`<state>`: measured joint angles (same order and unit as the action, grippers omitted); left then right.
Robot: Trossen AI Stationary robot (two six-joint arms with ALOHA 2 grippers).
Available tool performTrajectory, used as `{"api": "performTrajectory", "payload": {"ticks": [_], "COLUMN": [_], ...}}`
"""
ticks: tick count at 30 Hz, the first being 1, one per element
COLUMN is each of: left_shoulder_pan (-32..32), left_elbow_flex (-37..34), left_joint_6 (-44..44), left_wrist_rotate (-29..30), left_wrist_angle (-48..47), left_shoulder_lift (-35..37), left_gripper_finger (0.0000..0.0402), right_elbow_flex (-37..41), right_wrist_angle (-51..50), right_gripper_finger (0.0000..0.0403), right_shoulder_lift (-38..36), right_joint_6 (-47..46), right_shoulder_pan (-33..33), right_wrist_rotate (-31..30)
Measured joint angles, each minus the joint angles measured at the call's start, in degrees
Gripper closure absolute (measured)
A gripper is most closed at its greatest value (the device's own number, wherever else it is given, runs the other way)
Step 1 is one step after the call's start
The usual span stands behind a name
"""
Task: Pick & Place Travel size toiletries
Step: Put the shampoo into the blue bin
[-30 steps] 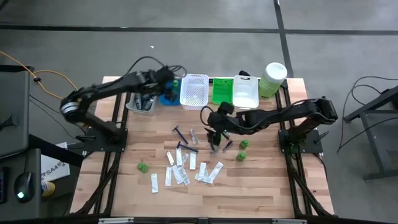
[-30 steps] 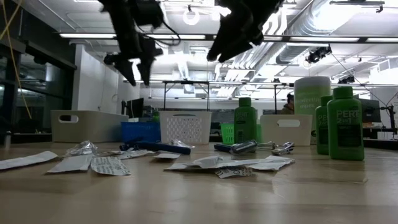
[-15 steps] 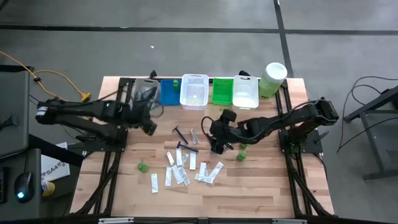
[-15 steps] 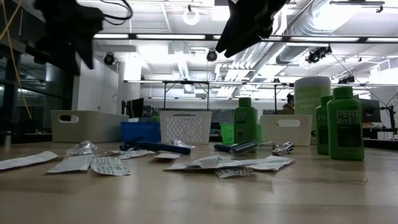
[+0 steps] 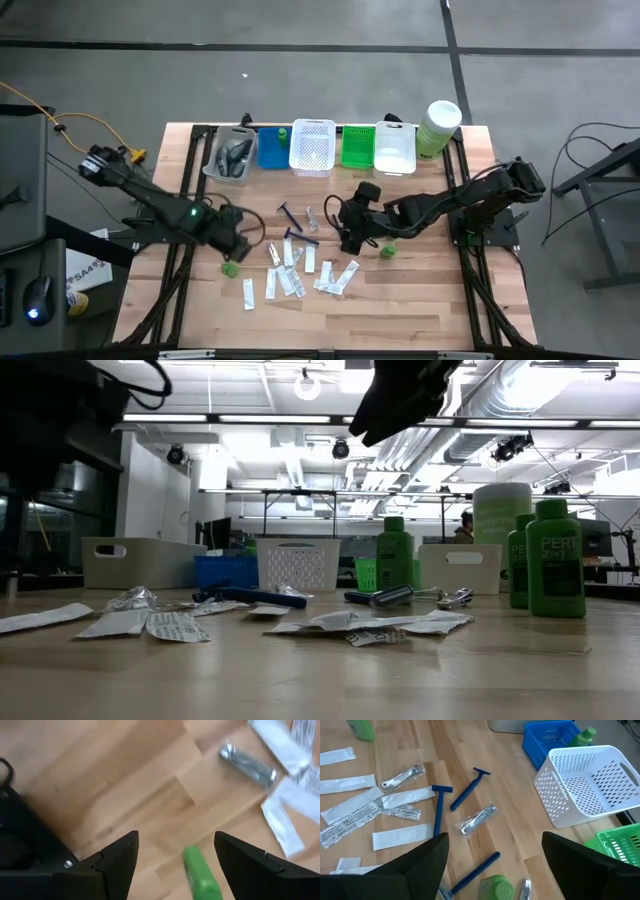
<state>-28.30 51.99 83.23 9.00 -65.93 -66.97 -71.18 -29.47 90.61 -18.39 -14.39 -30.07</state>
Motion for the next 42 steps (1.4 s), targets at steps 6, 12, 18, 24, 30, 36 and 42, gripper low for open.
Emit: {"api": "performTrajectory", "payload": {"ticks": [6, 12, 18, 24, 30, 36, 42], "left_shoulder_pan": [-6.5, -11.3, -14.3, -14.5, -14.5, -14.5, -14.5], "left_elbow_flex": [0.0, 0.0, 0.0, 0.0, 0.0, 0.0, 0.0], "left_joint_6": [7.8, 14.8, 19.5, 19.4, 20.6, 20.7, 20.6], "left_wrist_rotate": [-0.7, -1.0, -0.7, -1.0, -4.5, -4.7, -4.8], "left_wrist_angle": [1.8, 1.9, 2.5, 6.6, 6.4, 6.9, 8.1], "left_shoulder_lift": [-1.1, -1.2, -2.6, -5.3, -8.3, -9.3, -9.3], "left_gripper_finger": [0.0142, 0.0142, 0.0142, 0.0142, 0.0142, 0.0147, 0.0187], "right_elbow_flex": [0.0, 0.0, 0.0, 0.0, 0.0, 0.0, 0.0], "right_wrist_angle": [0.1, 0.0, -0.1, -0.2, -0.3, -0.3, -0.3], "right_gripper_finger": [0.0089, 0.0089, 0.0089, 0.0089, 0.0089, 0.0089, 0.0089], "right_shoulder_lift": [0.0, 0.0, 0.0, 0.0, 0.0, 0.0, 0.0], "right_joint_6": [0.0, -0.4, -0.5, -0.4, -0.5, -0.5, -0.5], "right_shoulder_pan": [0.1, 0.1, 0.1, 0.1, -0.3, -0.7, -0.7], "right_wrist_rotate": [-0.1, 0.0, 0.0, 0.0, 0.0, 0.0, 0.0]}}
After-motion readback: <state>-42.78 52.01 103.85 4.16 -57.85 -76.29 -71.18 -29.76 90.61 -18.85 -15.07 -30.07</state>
